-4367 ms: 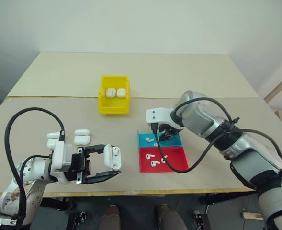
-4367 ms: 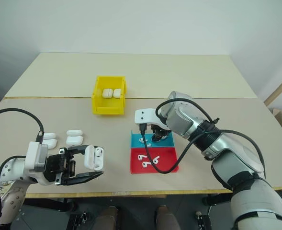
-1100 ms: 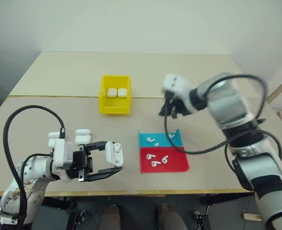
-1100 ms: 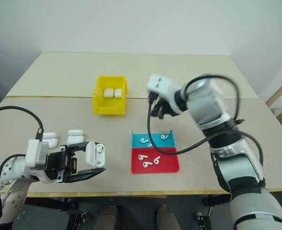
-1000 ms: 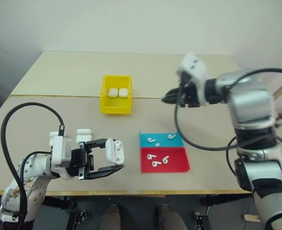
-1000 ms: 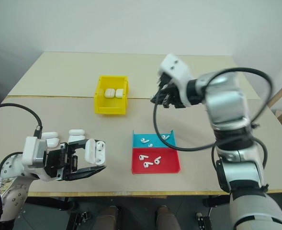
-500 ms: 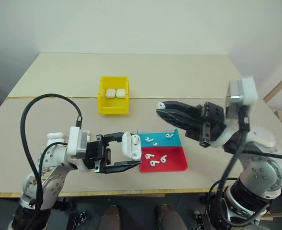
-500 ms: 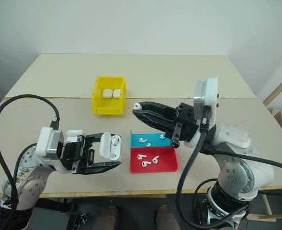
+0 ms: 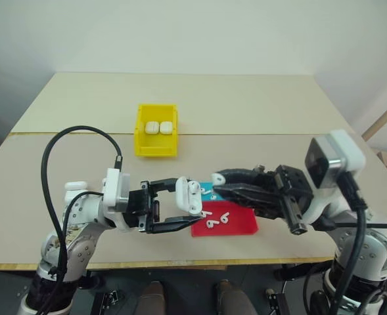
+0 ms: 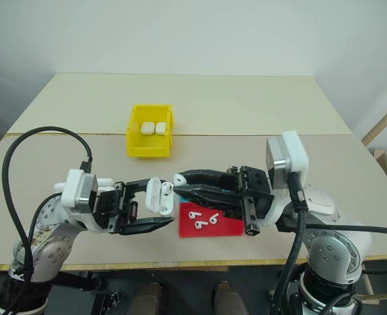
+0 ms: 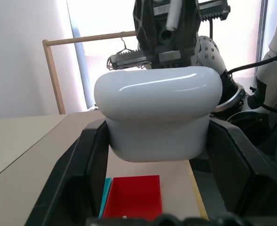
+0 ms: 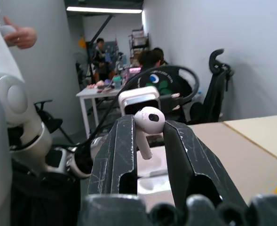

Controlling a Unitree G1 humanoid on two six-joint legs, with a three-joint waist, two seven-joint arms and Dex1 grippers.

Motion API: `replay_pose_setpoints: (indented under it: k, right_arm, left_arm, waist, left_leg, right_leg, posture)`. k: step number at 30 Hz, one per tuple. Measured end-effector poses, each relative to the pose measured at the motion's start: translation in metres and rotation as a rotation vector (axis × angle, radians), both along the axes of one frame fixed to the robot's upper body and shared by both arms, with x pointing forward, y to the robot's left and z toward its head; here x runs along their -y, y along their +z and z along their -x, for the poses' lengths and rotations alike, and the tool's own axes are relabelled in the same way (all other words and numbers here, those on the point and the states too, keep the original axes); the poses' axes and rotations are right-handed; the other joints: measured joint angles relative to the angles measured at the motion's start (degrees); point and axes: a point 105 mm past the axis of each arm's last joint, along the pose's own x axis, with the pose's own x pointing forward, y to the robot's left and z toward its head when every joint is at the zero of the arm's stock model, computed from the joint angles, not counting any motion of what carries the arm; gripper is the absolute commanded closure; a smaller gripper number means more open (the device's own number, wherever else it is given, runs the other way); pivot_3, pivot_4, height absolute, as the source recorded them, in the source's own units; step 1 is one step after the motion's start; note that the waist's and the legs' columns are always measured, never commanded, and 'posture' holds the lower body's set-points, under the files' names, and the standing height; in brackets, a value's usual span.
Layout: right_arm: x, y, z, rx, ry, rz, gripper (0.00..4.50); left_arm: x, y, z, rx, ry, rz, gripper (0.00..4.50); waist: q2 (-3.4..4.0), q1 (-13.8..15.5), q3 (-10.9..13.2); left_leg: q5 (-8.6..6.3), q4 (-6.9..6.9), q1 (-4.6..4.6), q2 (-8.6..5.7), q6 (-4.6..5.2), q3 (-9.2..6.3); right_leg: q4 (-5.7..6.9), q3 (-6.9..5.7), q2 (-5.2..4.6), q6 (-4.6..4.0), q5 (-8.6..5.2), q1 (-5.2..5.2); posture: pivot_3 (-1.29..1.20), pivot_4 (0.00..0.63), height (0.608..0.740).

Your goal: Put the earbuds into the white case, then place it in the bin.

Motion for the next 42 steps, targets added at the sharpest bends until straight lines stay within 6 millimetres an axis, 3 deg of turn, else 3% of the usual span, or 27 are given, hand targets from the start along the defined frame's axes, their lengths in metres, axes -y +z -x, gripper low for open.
replay_pose_setpoints:
  k: [17,42]
  right_arm:
    - [-0.019,-0.013,-0.003,0.033,0.043,0.077,3.69]
    - [-0.022,-0.025,-0.008,0.043,0.019,0.162,3.69]
  left_arm:
    - [0.000,-0.002,0.003,0.002,-0.020,-0.013,1.70]
    - [0.000,-0.003,0.004,0.003,-0.018,-0.019,1.70]
  waist:
    - [0.00,0.0,0.0]
    - [0.00,0.1,0.0]
  left_leg:
    - [0.00,0.00,-0.01,0.00,0.00,0.00]
    - [0.00,0.00,-0.01,0.00,0.00,0.00]
  right_leg:
    - [-0.01,0.00,0.00,0.01,0.00,-0.01]
    - [-0.02,0.00,0.00,0.01,-0.01,-0.01]
  posture:
    - [0.00,0.150,0.740]
    - [0.00,0.150,0.740]
